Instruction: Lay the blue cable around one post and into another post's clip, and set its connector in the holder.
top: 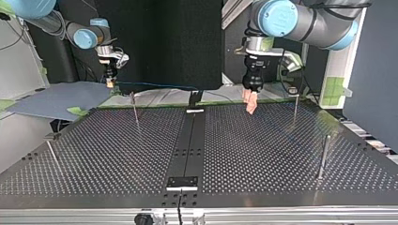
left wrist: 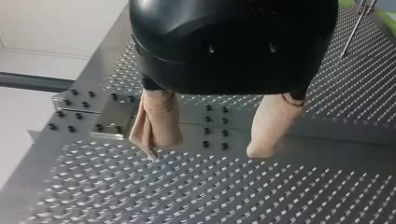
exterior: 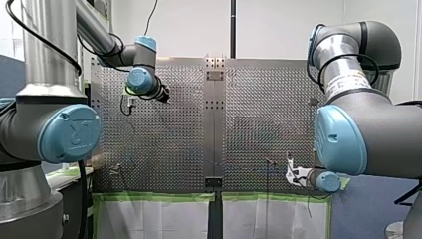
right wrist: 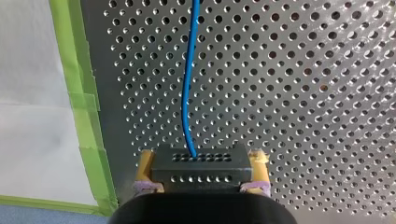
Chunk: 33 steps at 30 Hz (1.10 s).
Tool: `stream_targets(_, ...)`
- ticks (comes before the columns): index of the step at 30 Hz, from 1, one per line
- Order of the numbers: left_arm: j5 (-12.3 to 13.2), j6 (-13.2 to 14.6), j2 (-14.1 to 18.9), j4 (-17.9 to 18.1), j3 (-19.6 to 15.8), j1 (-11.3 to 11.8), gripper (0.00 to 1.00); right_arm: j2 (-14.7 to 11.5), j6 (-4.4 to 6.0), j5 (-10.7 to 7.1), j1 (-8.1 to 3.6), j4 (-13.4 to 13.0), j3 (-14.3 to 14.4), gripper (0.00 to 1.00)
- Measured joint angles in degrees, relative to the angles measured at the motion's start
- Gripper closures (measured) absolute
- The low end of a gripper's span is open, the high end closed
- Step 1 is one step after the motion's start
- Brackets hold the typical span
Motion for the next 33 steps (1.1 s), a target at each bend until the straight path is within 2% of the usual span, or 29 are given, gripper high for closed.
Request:
stream_targets(5, -2.57, -1.60, -3.23, 3.22, -0.85, -3.23, 0.00, 0.00, -0.37, 0.00, 0.11, 0.22, -0.02, 1.00)
stream_targets(9, -3.03, -2.50, -5.65, 5.66, -2.64, -5.64, 0.00, 0.00, -0.43, 0.04, 0.08, 0.26, -0.03, 1.00)
stream_targets(14, -1.97, -5.03, -8.63, 8.62, -5.50, -8.62, 0.00, -0.02, -0.68, 0.02, -0.13, 0.50, -0.03, 1.00)
stream_targets(18, -0.28, -7.07, -10.72, 10.72, -7.52, -10.72, 0.00, -0.06, -1.21, 0.04, -0.44, 0.32, -0.04, 1.00)
stream_targets(21, -0.01, -8.54, -12.39, 12.38, -8.40, -12.38, 0.00, -0.08, -1.69, 0.02, -0.57, 0.52, -0.04, 1.00)
stream_targets(26, -1.30, -8.72, -15.35, 15.37, -8.72, -15.36, 0.00, -0.07, -2.33, 0.16, -0.38, 1.12, -0.04, 1.00)
stream_targets(30, -2.68, -8.28, -17.84, 17.84, -8.74, -17.84, 0.00, -0.06, -2.27, 0.49, -0.40, 1.25, -0.03, 1.00)
stream_targets(33, -2.42, -8.81, -19.83, 19.82, -8.61, -19.82, 0.00, -0.04, -1.94, 1.16, -0.57, 1.20, -0.03, 1.00)
